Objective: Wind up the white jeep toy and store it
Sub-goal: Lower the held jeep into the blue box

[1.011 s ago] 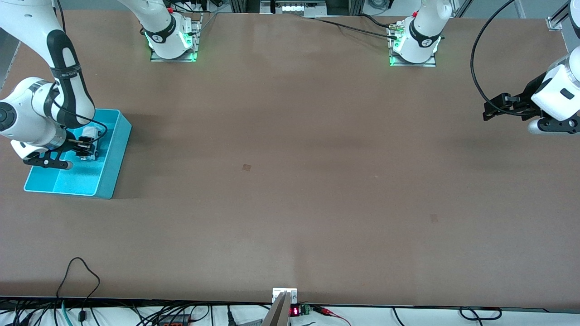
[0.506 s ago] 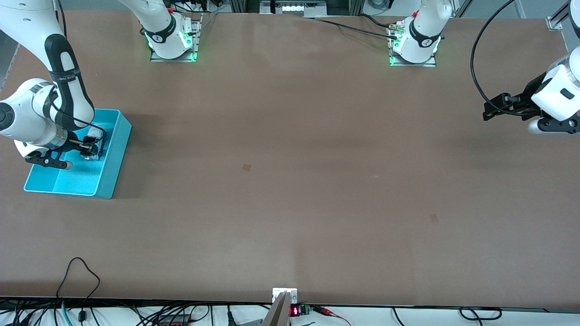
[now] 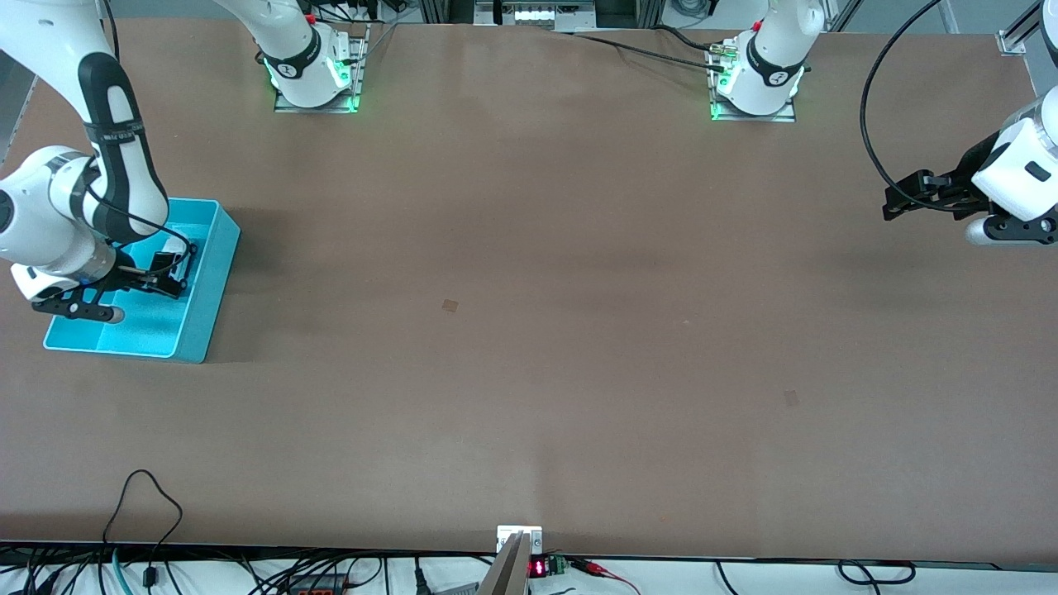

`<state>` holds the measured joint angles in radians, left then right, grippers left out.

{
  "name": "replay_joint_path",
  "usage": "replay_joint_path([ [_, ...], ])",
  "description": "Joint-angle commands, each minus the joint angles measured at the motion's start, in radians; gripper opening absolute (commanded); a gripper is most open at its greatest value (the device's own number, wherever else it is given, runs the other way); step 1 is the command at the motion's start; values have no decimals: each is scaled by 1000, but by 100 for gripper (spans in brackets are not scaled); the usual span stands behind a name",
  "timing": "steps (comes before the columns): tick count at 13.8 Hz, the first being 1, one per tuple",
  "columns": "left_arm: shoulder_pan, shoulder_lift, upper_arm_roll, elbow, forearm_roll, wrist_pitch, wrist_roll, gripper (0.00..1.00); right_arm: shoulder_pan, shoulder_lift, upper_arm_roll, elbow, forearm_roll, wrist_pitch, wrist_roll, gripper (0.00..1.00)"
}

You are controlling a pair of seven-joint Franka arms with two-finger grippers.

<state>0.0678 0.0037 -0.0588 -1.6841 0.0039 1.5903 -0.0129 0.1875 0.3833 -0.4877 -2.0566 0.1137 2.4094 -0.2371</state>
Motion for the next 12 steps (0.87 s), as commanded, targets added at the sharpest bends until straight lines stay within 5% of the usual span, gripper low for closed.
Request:
replay_joint_path([
  [1,0,-4,2,11,16,-16,8,100,47,-84,-2,74,17,-133,-21,100],
  [7,-2,-4,-3,12,16,-16,8,100,108,-129,0,269,15,-343,-13,100],
  [12,-2,-4,-4,12,16,-16,8,100,155,-205,20,331,9,-509,111,100],
])
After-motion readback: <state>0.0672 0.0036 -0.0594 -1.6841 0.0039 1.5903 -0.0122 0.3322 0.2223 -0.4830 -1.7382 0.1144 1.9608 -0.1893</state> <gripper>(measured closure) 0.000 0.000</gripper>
